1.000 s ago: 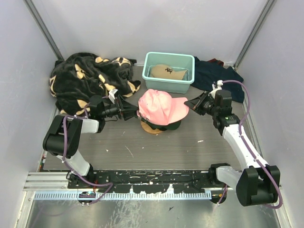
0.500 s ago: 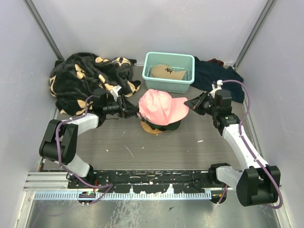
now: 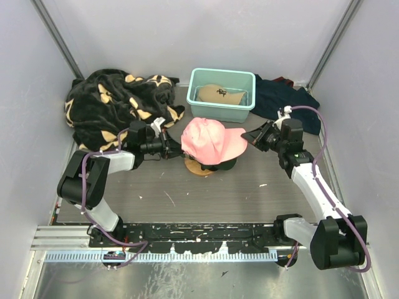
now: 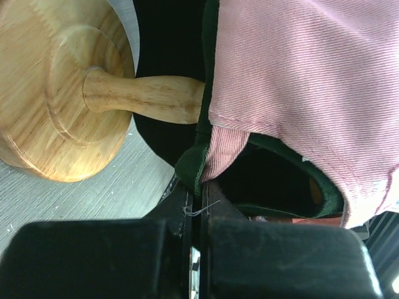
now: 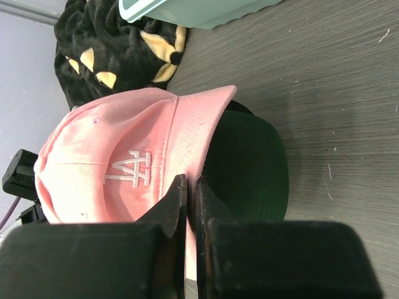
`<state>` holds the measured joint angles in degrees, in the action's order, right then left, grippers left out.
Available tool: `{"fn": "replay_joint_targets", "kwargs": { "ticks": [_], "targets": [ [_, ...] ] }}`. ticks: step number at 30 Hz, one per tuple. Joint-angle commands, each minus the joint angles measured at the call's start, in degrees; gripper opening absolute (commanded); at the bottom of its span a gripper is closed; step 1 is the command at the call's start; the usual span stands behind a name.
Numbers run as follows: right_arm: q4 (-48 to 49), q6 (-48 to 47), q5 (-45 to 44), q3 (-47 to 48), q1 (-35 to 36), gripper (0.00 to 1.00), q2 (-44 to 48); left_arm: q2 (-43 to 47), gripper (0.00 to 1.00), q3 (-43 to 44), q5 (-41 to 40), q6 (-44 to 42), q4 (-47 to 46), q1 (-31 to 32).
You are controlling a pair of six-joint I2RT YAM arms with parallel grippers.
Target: Stack the hats
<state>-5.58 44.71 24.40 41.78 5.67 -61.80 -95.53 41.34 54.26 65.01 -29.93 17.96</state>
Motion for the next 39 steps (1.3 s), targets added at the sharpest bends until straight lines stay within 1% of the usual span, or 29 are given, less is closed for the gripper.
{"fn": "replay_joint_targets", "kwargs": {
  "ticks": [1,5,6,8,9,10,11,13,18,21,23,26,27,30,33,35,37,39],
  "targets": [
    [-6.3,-7.8,-3.7,-2.1,1.0,0.01,-3.8,-2.5,0.02,-4.8,-2.1,-1.6,1.0,-0.3],
    [-10.2,-12.0,-6.3,-1.3,1.0,0.10,-6.8,-2.4,0.02,-6.5,-2.0,-3.3,3.1,-1.5],
    [-11.0,-12.7,-7.1,-1.3,1.0,0.16,-7.4,-2.4,0.02,-6.6,-2.0,-3.8,4.0,-1.7],
    [-12.4,-14.1,-8.6,-0.9,1.1,0.32,-8.8,-2.3,0.02,-6.5,-2.1,-5.3,6.5,-1.9],
    [-12.9,-14.6,-9.2,-0.8,1.2,0.37,-9.3,-2.1,0.02,-6.4,-2.1,-5.8,7.7,-2.0],
    [-13.1,-15.0,-9.6,-0.6,1.1,0.45,-9.7,-2.0,0.02,-6.2,-2.1,-6.3,8.7,-2.0],
    [-13.1,-15.2,-9.8,-0.4,1.2,0.49,-10.0,-1.8,0.02,-5.9,-2.0,-6.9,9.8,-2.0],
    [-13.4,-15.2,-10.4,0.1,1.1,0.54,-10.5,-1.8,0.02,-4.6,-2.0,-8.8,13.6,-2.0],
    [-11.3,-14.4,-9.1,-0.4,1.1,0.55,-9.5,-3.1,0.02,-1.5,-1.8,-11.5,18.5,-2.0],
    [-9.9,-13.2,-7.8,-1.1,0.2,0.55,-6.1,-4.1,0.02,0.5,-1.3,-11.8,19.8,-2.0],
    [-9.8,-12.7,-6.7,-1.1,-1.7,0.55,-2.7,-4.5,0.02,2.1,-1.2,-12.7,21.6,-2.0],
    [-7.4,-11.3,-0.7,-1.4,-6.2,0.53,0.4,-5.0,0.02,3.8,-1.1,-13.2,23.4,-2.0],
    [-5.6,-10.6,2.4,-1.6,-8.2,0.53,0.7,-5.3,0.02,4.3,-1.0,-13.3,23.7,-2.0],
    [0.4,-7.0,11.1,-2.2,-11.6,0.53,-0.2,-5.9,0.02,5.6,-0.8,-13.4,24.6,-2.0],
    [8.9,-0.3,20.1,-3.4,-13.3,0.53,-2.7,-6.0,0.02,6.6,-0.7,-13.4,25.3,-2.0],
    [14.6,3.8,24.0,-4.6,-13.5,0.55,-5.5,-6.0,0.02,7.5,-0.6,-13.7,26.2,-2.0],
    [20.8,7.4,26.0,-5.7,-13.4,0.56,-7.9,-6.1,0.02,8.2,-0.6,-14.1,27.1,-2.0],
    [24.2,9.7,27.6,-6.4,-13.5,0.56,-9.8,-6.2,0.02,8.6,-0.6,-14.1,27.5,-2.0]
  ]
}}
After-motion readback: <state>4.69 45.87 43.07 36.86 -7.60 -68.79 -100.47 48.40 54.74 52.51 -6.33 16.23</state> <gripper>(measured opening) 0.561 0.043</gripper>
